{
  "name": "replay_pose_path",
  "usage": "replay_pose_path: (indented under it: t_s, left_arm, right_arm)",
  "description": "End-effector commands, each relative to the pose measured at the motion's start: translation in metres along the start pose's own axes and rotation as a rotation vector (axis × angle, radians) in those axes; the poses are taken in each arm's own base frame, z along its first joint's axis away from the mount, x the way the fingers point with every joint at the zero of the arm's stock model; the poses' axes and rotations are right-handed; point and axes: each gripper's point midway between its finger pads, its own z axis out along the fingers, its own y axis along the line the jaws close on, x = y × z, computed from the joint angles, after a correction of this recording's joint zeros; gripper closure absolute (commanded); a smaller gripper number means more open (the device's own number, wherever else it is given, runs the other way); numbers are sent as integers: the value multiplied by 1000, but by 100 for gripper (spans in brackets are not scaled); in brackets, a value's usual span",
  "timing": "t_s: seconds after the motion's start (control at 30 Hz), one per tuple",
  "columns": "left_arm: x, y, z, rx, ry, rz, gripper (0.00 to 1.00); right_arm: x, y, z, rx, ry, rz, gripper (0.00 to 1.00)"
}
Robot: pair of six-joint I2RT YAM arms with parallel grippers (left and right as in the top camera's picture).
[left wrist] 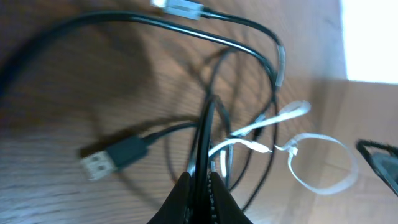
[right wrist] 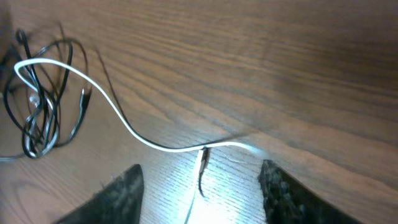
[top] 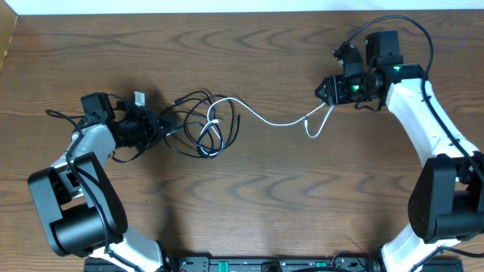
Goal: Untangle cables
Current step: 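Bring the right gripper back left to the bundle beside the left gripper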
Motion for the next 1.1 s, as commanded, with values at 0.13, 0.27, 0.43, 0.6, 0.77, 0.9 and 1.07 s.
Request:
replay_pose_path:
  t_s: [0.13,0.27,0.43,0.6,0.77,0.9,1.07]
  left_arm:
    - [-2,21,0,-117,-28,-80,92]
    - [-3,52,-6,-297,-73,-207,91]
    - [-2,62,-10,-355,-87,-246,87]
    - [-1,62,-10,-356,-86,-251,87]
    - [0,62,-10,-357,-82,-263,87]
    - [0,62,-10,-357,-81,-264,87]
    - [0,62,-10,-357,-81,-264,87]
  right_arm:
    - [7,57,11,-72,36,-49,56]
    - [17,65,26,3,74,116,66]
    - [28,108,42,-68,110,72,50]
    - [47,145,53,-93,164,92,66]
    - [63,162,67,-26,188,161,78]
    - [83,171,84,24,229,227,77]
    - [120,181,117,59,327,253,75]
